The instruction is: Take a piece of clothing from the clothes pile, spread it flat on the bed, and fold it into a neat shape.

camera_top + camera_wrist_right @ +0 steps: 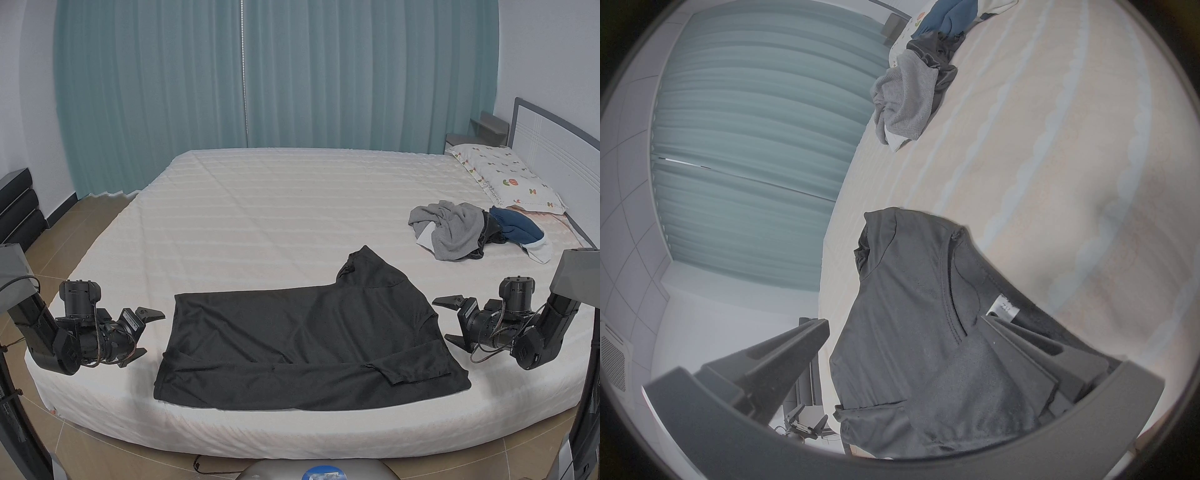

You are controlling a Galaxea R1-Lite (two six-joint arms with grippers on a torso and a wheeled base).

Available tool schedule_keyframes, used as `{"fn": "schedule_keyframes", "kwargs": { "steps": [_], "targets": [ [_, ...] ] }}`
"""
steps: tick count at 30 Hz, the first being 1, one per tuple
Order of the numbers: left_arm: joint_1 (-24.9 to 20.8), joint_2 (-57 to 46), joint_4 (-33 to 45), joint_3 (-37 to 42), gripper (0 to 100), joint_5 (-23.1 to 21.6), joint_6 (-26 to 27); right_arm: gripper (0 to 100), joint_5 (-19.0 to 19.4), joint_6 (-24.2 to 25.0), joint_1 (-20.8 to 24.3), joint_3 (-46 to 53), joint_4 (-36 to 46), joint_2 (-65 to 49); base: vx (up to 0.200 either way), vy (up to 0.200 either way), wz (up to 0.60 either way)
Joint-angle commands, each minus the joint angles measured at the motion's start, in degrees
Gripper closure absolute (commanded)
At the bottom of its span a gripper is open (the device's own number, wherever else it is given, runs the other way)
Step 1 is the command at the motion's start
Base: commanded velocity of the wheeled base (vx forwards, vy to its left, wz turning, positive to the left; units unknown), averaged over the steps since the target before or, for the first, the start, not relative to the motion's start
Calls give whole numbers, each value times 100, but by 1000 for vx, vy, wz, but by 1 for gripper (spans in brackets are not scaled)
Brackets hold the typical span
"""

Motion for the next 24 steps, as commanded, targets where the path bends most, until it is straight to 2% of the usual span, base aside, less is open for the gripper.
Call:
{"fn": "schedule_keyframes", "kwargs": {
  "steps": [1,10,24],
  "targets": [
    [67,44,4,-36,0,-47,-9,0,-3,0,-3,3,-2,-11,200,0,0],
    [58,62,-5,-71,0,-56,-9,0,-38,-53,-83,56,-142,-73,200,0,0],
    [32,220,4,-300,0,-38,0,0,-29,-79,-100,83,-134,-82,0,0,0]
  ]
}}
